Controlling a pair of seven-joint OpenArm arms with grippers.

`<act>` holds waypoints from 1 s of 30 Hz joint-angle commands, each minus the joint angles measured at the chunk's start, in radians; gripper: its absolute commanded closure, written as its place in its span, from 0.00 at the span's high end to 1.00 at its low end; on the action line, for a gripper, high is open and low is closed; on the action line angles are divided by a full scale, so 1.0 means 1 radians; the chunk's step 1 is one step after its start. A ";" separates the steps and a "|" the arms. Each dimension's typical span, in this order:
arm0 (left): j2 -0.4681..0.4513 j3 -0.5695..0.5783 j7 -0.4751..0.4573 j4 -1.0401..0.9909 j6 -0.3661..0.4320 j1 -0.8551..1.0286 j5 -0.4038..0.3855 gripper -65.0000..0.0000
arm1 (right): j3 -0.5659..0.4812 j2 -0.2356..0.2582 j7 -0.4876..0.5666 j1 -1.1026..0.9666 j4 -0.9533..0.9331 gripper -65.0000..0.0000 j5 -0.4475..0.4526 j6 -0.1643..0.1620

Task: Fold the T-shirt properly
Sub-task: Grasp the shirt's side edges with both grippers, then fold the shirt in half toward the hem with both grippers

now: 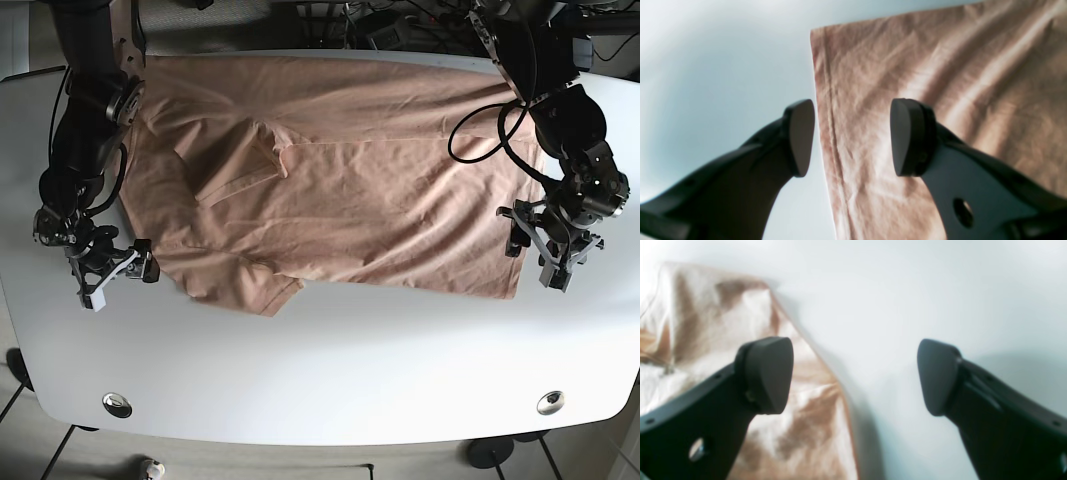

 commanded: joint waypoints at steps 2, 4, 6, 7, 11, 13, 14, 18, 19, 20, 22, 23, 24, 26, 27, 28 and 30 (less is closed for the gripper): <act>-0.016 -0.001 -0.076 0.013 0.002 0.019 -0.009 0.52 | -0.052 0.005 0.024 0.024 0.010 0.83 0.028 0.011; -0.016 0.001 -0.087 0.013 0.002 0.025 -0.009 0.52 | -0.072 -0.021 0.024 -0.005 0.018 0.83 0.029 0.011; -0.016 -0.004 -0.090 0.009 0.002 0.025 -0.008 0.52 | -0.075 -0.044 0.024 -0.039 0.078 0.83 0.026 0.011; -0.016 -0.006 -0.092 -0.011 0.002 0.019 -0.008 0.52 | -0.077 -0.052 0.023 -0.062 0.104 0.83 0.026 0.011; -0.016 -0.006 -0.158 -0.087 0.131 -0.003 -0.009 0.53 | -0.077 -0.078 0.021 -0.099 0.131 0.83 0.022 0.011; -0.016 0.001 -0.233 -0.137 0.219 -0.013 -0.009 0.58 | -0.077 -0.084 0.021 -0.109 0.133 0.82 0.022 0.011; -0.016 0.001 -0.256 -0.153 0.245 -0.026 -0.009 0.62 | -0.077 -0.084 0.021 -0.111 0.133 0.77 0.022 0.011; -0.018 0.001 -0.277 -0.263 0.365 -0.121 -0.009 0.78 | -0.077 -0.086 0.021 -0.111 0.133 0.39 0.022 0.011; -0.018 0.001 -0.277 -0.295 0.391 -0.150 -0.009 0.79 | -0.077 -0.086 0.021 -0.111 0.133 0.28 0.022 0.011; -0.019 0.001 -0.277 -0.332 0.409 -0.179 -0.009 0.80 | -0.077 -0.086 0.021 -0.111 0.133 0.18 0.022 0.011; -0.035 0.002 -0.299 -0.423 0.415 -0.237 -0.009 0.81 | -0.077 -0.086 0.021 -0.111 0.133 0.02 0.022 0.011; -0.038 0.017 -0.337 -0.510 0.417 -0.282 -0.009 0.81 | -0.077 -0.086 0.021 -0.111 0.133 0.04 0.022 0.011; -0.056 0.045 -0.380 -0.604 0.418 -0.323 -0.009 0.81 | -0.077 -0.086 0.021 -0.111 0.133 0.03 0.022 0.011; -0.098 0.120 -0.446 -0.762 0.418 -0.382 -0.013 0.81 | -0.077 -0.082 0.021 -0.111 0.136 0.03 0.022 0.011; -0.102 0.157 -0.497 -0.855 0.418 -0.415 -0.013 0.81 | -0.077 -0.081 0.021 -0.111 0.134 0.03 0.022 0.011; -0.105 0.172 -0.526 -0.906 0.418 -0.434 -0.011 0.81 | -0.077 -0.081 0.021 -0.111 0.136 0.03 0.022 0.011; -0.128 0.194 -0.561 -1.012 0.415 -0.461 -0.017 0.81 | -0.077 -0.081 0.021 -0.111 0.136 0.03 0.022 0.011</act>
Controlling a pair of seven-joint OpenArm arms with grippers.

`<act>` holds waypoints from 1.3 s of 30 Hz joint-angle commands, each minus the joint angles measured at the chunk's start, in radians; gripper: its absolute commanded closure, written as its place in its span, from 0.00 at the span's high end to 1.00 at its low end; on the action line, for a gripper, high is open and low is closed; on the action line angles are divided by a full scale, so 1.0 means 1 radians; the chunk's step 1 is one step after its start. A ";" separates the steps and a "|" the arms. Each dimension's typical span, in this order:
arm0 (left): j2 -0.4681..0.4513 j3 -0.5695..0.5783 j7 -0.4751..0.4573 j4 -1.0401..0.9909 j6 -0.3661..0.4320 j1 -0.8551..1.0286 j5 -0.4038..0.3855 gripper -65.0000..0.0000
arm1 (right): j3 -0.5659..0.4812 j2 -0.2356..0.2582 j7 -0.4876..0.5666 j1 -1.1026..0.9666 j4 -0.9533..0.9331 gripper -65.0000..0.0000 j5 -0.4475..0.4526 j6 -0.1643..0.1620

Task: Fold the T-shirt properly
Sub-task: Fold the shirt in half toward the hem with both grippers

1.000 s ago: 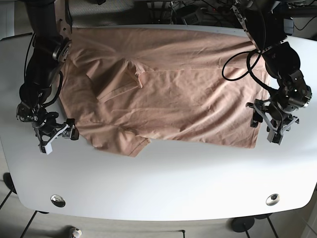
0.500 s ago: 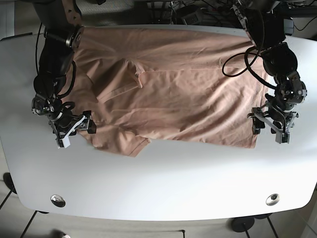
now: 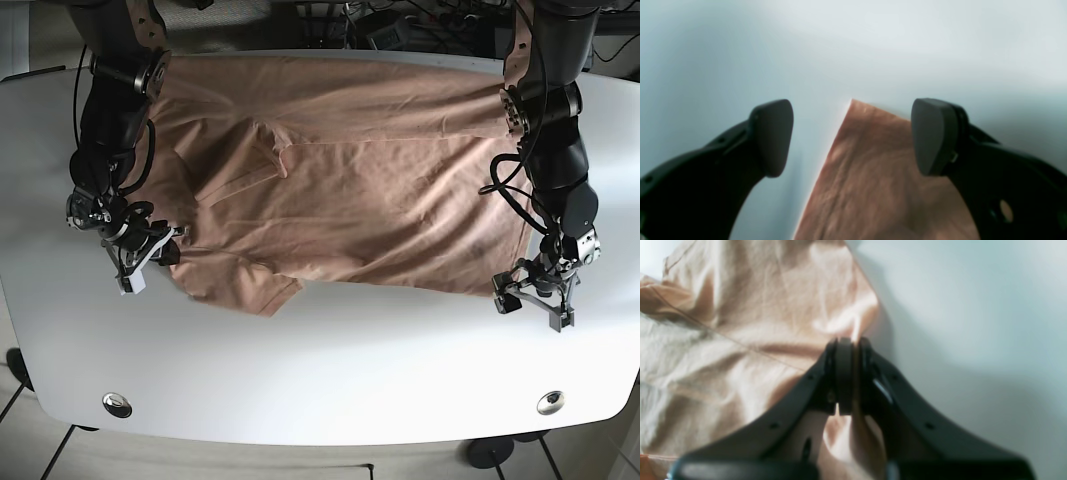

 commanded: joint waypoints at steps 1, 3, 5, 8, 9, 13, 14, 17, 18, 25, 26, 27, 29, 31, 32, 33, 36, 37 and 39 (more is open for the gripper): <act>-0.027 0.000 -0.032 -0.050 -0.003 -0.048 -0.014 0.81 | 0.001 0.013 -0.010 0.018 0.011 0.03 -0.005 0.006; -0.025 0.003 -0.044 -0.075 -0.006 -0.049 -0.014 0.81 | 0.001 0.009 -0.010 0.019 0.012 0.03 -0.003 0.006; -0.024 0.003 -0.041 -0.082 -0.049 -0.044 -0.014 0.81 | 0.001 0.008 -0.010 0.019 0.012 0.03 0.000 0.006; -0.010 0.003 -0.032 -0.105 -0.150 -0.043 -0.011 0.80 | 0.001 0.008 -0.009 0.021 0.012 0.03 0.001 0.006; -0.002 0.003 -0.016 -0.130 -0.170 -0.043 -0.011 0.79 | 0.001 0.008 -0.009 0.021 0.012 0.03 0.001 0.006; 0.002 0.003 0.002 -0.153 -0.216 -0.044 -0.008 0.41 | 0.001 0.008 -0.009 0.021 0.012 0.03 0.001 0.006; 0.002 0.003 0.002 -0.152 -0.218 -0.044 -0.008 0.28 | 0.001 0.008 -0.009 0.022 0.012 0.03 0.001 0.006; -0.001 0.003 0.002 -0.147 -0.233 -0.043 -0.012 0.00 | 0.002 0.008 -0.009 0.022 0.018 0.03 0.003 0.006; -0.001 -0.002 0.004 -0.127 -0.262 -0.043 -0.014 0.00 | 0.006 0.008 -0.009 0.022 0.038 0.03 0.003 0.006; 0.001 -0.019 0.093 0.243 -0.373 0.091 -0.017 0.00 | 0.009 0.008 -0.073 -0.012 0.310 0.02 0.003 0.006; 0.002 -0.051 0.134 0.332 -0.373 0.129 -0.017 0.00 | 0.009 0.011 -0.102 -0.035 0.370 0.02 0.003 0.006; 0.005 -0.085 0.175 0.413 -0.373 0.163 -0.017 0.00 | 0.009 0.011 -0.124 -0.058 0.426 0.02 0.003 0.006; 0.030 -0.117 0.241 0.540 -0.373 0.207 -0.017 0.00 | 0.009 0.011 -0.155 -0.101 0.535 0.02 0.003 0.006; 0.041 -0.163 0.315 0.686 -0.374 0.272 -0.017 0.00 | 0.010 0.003 -0.207 -0.173 0.675 0.02 0.003 0.006; 0.041 -0.168 0.344 0.752 -0.374 0.301 -0.017 0.00 | 0.010 0.000 -0.233 -0.211 0.747 0.02 0.003 0.006; 0.042 -0.168 0.364 0.794 -0.374 0.322 -0.017 0.00 | 0.010 -0.001 -0.247 -0.239 0.793 0.02 0.003 0.006; 0.084 -0.198 0.432 0.964 -0.374 0.419 -0.017 0.00 | 0.044 -0.033 -0.286 -0.337 0.937 0.03 0.004 0.006; 0.096 -0.210 0.446 1.005 -0.374 0.450 -0.017 0.00 | 0.065 -0.041 -0.293 -0.360 0.968 0.03 0.004 0.006; 0.107 -0.226 0.482 1.076 -0.374 0.499 -0.017 0.00 | 0.082 -0.060 -0.300 -0.403 1.003 0.03 0.004 0.006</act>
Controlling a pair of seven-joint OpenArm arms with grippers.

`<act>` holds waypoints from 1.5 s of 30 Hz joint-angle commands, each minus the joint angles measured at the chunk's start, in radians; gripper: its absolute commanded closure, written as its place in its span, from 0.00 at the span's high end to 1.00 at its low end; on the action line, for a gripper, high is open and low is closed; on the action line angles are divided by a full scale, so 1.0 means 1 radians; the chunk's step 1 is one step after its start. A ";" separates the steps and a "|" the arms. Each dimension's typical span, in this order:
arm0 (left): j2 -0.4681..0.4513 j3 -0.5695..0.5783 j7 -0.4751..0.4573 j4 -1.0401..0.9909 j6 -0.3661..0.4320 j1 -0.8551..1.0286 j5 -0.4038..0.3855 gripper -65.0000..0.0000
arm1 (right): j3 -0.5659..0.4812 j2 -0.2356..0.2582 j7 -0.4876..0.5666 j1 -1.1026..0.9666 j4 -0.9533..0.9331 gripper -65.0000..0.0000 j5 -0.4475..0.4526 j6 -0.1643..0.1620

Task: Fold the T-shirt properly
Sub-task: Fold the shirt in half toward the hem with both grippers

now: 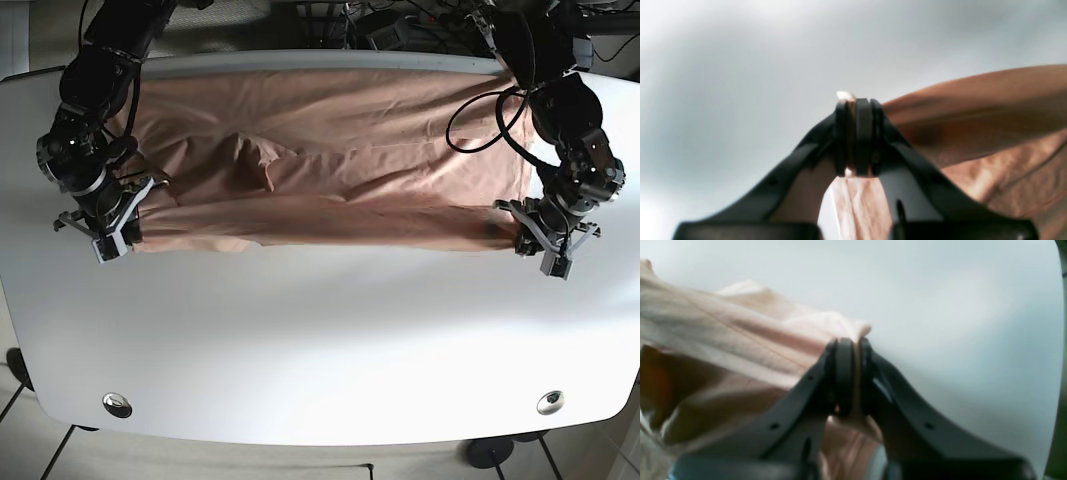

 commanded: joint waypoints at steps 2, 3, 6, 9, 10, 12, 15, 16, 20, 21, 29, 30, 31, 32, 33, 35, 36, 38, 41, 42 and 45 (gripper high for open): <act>0.006 -0.041 0.053 0.125 0.004 0.068 -0.003 0.00 | 0.031 0.000 0.000 -0.066 0.058 0.03 -0.003 -0.009; 0.023 -0.063 0.076 0.171 -0.012 0.108 -0.003 0.00 | 0.051 -0.015 0.000 -0.098 0.068 0.03 -0.003 -0.009; 0.053 -0.090 0.091 0.237 -0.038 0.197 0.002 0.00 | 0.088 -0.032 0.000 -0.141 0.062 0.03 -0.003 -0.009; 0.072 -0.095 0.091 0.264 -0.038 0.287 0.000 0.00 | 0.114 -0.040 0.000 -0.166 0.062 0.03 -0.003 -0.009; 0.072 -0.095 0.091 0.270 -0.038 0.324 0.000 0.00 | 0.129 -0.040 0.000 -0.169 0.062 0.03 -0.003 -0.009; 0.072 -0.095 0.091 0.270 -0.038 0.361 0.000 0.00 | 0.144 -0.040 0.000 -0.193 0.062 0.03 -0.003 -0.009; 0.069 -0.095 0.091 0.270 -0.038 0.392 0.000 0.00 | 0.147 -0.040 0.000 -0.219 0.062 0.03 -0.003 -0.009; 0.069 -0.095 0.091 0.269 -0.038 0.395 0.006 0.00 | 0.147 -0.041 0.000 -0.242 0.062 0.03 -0.003 -0.009; 0.067 -0.092 0.091 0.269 -0.038 0.412 0.008 0.21 | 0.177 -0.081 0.000 -0.282 0.068 0.24 -0.003 -0.009; 0.067 -0.092 0.091 0.269 -0.038 0.412 0.008 0.32 | 0.210 -0.102 0.000 -0.285 0.080 0.44 0.008 -0.009; 0.070 -0.089 0.090 0.266 -0.038 0.356 0.008 0.41 | 0.223 -0.038 -0.001 -0.262 0.095 1.00 0.275 -0.009; 0.070 -0.089 0.090 0.257 -0.038 0.346 0.008 0.41 | 0.198 -0.032 -0.003 -0.242 0.081 1.00 0.273 -0.009; 0.070 -0.089 0.090 0.240 -0.038 0.343 0.008 0.41 | 0.172 -0.030 -0.003 -0.222 0.055 1.00 0.262 -0.009; 0.070 -0.087 0.090 0.223 -0.038 0.343 0.008 0.41 | 0.147 -0.030 -0.003 -0.195 0.028 1.00 0.241 -0.009; 0.070 -0.087 0.088 0.201 -0.038 0.341 0.008 0.41 | 0.123 -0.032 -0.006 -0.158 -0.008 1.00 0.215 -0.009; 0.070 -0.087 0.085 0.151 -0.038 0.333 0.008 0.41 | 0.072 -0.038 -0.060 -0.064 -0.113 1.00 0.160 -0.009; 0.070 -0.087 0.085 0.131 -0.038 0.323 0.008 0.41 | 0.063 -0.038 -0.069 -0.032 -0.153 1.00 0.149 -0.009; 0.065 -0.089 0.085 0.091 -0.038 0.318 0.008 0.41 | 0.057 -0.040 -0.069 0.012 -0.230 0.95 0.147 -0.009; 0.058 -0.094 0.085 0.051 -0.038 0.318 0.008 0.41 | 0.039 -0.040 -0.069 0.061 -0.344 0.78 0.149 -0.009; 0.052 -0.092 0.085 0.043 -0.038 0.320 0.008 0.41 | 0.026 -0.040 -0.069 0.065 -0.365 0.74 0.152 -0.009; 0.049 -0.094 0.085 0.031 -0.038 0.320 0.008 0.41 | -0.015 -0.043 -0.067 0.065 -0.379 0.69 0.152 -0.009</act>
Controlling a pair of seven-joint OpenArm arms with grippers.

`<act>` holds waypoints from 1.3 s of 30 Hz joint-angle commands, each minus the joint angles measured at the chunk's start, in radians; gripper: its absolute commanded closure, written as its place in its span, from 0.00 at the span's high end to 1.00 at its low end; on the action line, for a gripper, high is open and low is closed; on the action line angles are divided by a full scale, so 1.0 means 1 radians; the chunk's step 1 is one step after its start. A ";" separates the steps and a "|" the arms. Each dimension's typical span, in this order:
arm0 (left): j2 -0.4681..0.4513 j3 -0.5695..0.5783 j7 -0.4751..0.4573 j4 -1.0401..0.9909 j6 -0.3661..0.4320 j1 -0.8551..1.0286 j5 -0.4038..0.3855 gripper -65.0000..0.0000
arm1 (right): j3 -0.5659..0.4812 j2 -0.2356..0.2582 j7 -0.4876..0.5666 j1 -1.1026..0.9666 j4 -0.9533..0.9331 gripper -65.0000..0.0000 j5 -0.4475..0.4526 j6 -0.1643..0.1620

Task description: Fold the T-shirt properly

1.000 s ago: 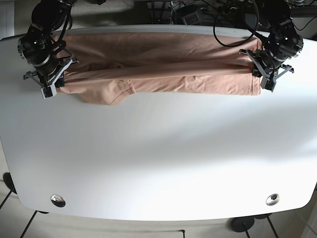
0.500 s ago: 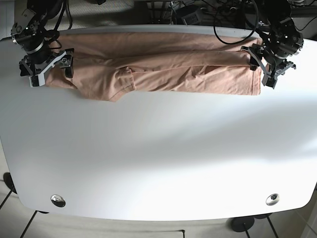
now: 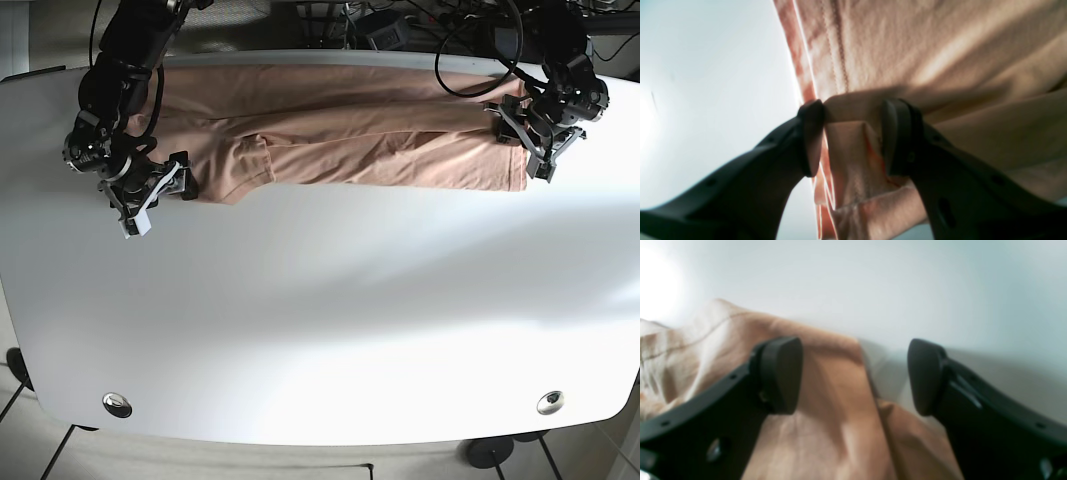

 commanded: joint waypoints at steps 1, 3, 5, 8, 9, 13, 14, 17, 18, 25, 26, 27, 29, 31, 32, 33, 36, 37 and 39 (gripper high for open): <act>-0.010 -0.004 0.001 0.007 0.002 -0.002 0.004 0.41 | -0.009 -0.007 0.006 0.012 0.009 0.68 0.006 0.002; -0.010 -0.004 0.001 0.007 0.002 -0.002 0.004 0.41 | -0.009 -0.030 0.006 0.012 0.015 0.63 0.006 0.002; -0.010 -0.004 0.001 0.007 0.002 -0.002 0.004 0.41 | -0.011 -0.033 0.006 0.012 0.015 0.43 0.006 0.002; -0.010 -0.004 0.001 0.005 0.002 -0.002 0.004 0.41 | -0.011 -0.033 0.006 0.012 0.015 0.03 0.006 0.002; -0.010 -0.004 0.001 0.005 0.002 -0.002 0.004 0.41 | -0.011 -0.033 0.006 0.010 0.033 0.05 0.006 0.002; -0.010 -0.002 0.001 0.005 0.002 -0.002 0.004 0.41 | -0.011 -0.036 -0.006 -0.037 0.254 0.03 0.006 0.002; -0.010 -0.001 0.001 0.003 0.002 -0.002 0.004 0.41 | -0.003 -0.047 -0.048 -0.048 0.320 0.03 0.006 0.002; -0.010 -0.001 0.001 0.002 0.002 -0.002 0.004 0.41 | 0.074 -0.078 -0.157 -0.108 0.503 0.03 0.006 0.002; -0.010 -0.001 0.001 -0.004 0.002 -0.002 0.004 0.41 | 0.088 -0.089 -0.181 -0.128 0.534 0.03 0.006 0.002; -0.030 -0.001 -0.001 -0.064 0.002 -0.005 0.004 0.41 | 0.227 -0.096 -0.213 -0.266 0.550 0.03 0.068 0.002; -0.030 -0.001 -0.001 -0.064 0.002 -0.005 0.004 0.41 | 0.266 -0.092 -0.212 -0.298 0.550 0.03 0.106 0.002; -0.031 -0.001 -0.001 -0.064 0.002 -0.005 0.004 0.41 | 0.281 -0.092 -0.212 -0.313 0.549 0.03 0.115 0.002; -0.033 -0.001 -0.001 -0.064 0.002 -0.005 0.004 0.41 | 0.301 -0.081 -0.210 -0.332 0.547 0.04 0.115 0.002; -0.033 -0.001 -0.001 -0.059 0.002 -0.007 0.004 0.41 | 0.336 -0.078 -0.210 -0.347 0.534 0.13 0.114 0.002; -0.031 0.001 -0.001 -0.059 0.002 -0.007 0.004 0.41 | 0.355 -0.076 -0.206 -0.353 0.534 0.21 0.114 0.002; -0.031 0.001 -0.001 -0.058 0.002 -0.007 0.004 0.41 | 0.367 -0.076 -0.193 -0.361 0.538 0.32 0.115 0.002; -0.025 0.001 -0.001 0.002 0.002 -0.007 -0.001 0.41 | 0.402 -0.073 -0.186 -0.376 0.569 0.74 0.147 0.002; -0.024 0.001 -0.001 0.039 0.002 -0.007 -0.002 0.41 | 0.411 -0.046 -0.184 -0.378 0.567 0.82 0.184 0.002; -0.024 0.001 -0.001 0.096 0.002 -0.007 -0.004 0.41 | 0.396 -0.020 -0.184 -0.379 0.555 0.85 0.282 0.002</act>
